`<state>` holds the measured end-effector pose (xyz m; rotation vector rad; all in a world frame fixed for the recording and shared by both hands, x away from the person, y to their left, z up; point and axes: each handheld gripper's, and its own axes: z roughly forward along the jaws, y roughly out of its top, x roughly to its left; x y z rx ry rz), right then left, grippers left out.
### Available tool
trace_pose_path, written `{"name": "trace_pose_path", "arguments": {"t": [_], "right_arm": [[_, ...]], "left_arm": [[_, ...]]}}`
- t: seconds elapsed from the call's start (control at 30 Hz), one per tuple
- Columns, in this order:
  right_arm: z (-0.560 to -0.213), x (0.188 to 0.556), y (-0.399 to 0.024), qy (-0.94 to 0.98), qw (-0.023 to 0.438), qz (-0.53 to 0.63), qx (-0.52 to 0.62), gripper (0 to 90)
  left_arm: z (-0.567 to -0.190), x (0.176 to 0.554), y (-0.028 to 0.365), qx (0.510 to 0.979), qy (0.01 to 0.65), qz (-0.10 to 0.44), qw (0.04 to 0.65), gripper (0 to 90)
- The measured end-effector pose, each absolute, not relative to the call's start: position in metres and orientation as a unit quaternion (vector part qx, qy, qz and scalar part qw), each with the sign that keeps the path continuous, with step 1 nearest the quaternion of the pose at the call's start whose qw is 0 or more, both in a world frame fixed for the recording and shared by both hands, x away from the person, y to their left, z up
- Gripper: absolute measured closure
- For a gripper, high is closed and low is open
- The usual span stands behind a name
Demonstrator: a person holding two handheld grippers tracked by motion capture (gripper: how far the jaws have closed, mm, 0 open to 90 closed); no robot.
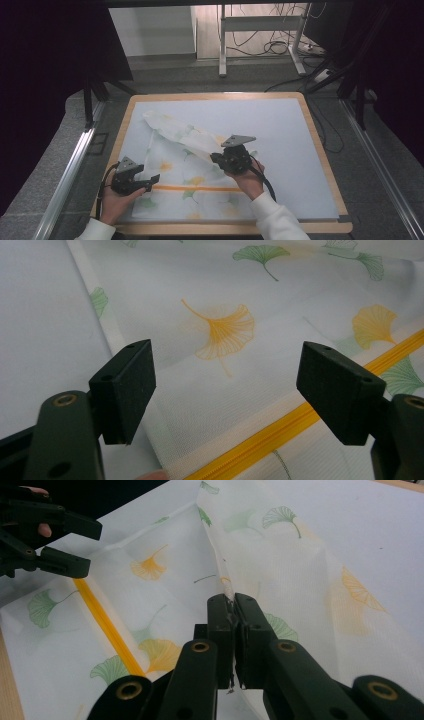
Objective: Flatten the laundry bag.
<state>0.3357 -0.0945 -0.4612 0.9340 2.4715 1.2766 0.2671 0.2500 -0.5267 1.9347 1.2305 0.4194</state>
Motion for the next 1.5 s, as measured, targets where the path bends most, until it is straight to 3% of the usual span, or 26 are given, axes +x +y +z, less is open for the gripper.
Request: {"name": "trace_pose_path", "arguments": {"t": [1.5], "right_arm": [[-0.461, 0.36, -0.13, 0.805, 0.125, 0.446, 0.371, 85.6]], "left_arm": [[-0.527, 0.267, 0.25, 0.764, 0.484, 0.165, 0.394, 23.3]]}}
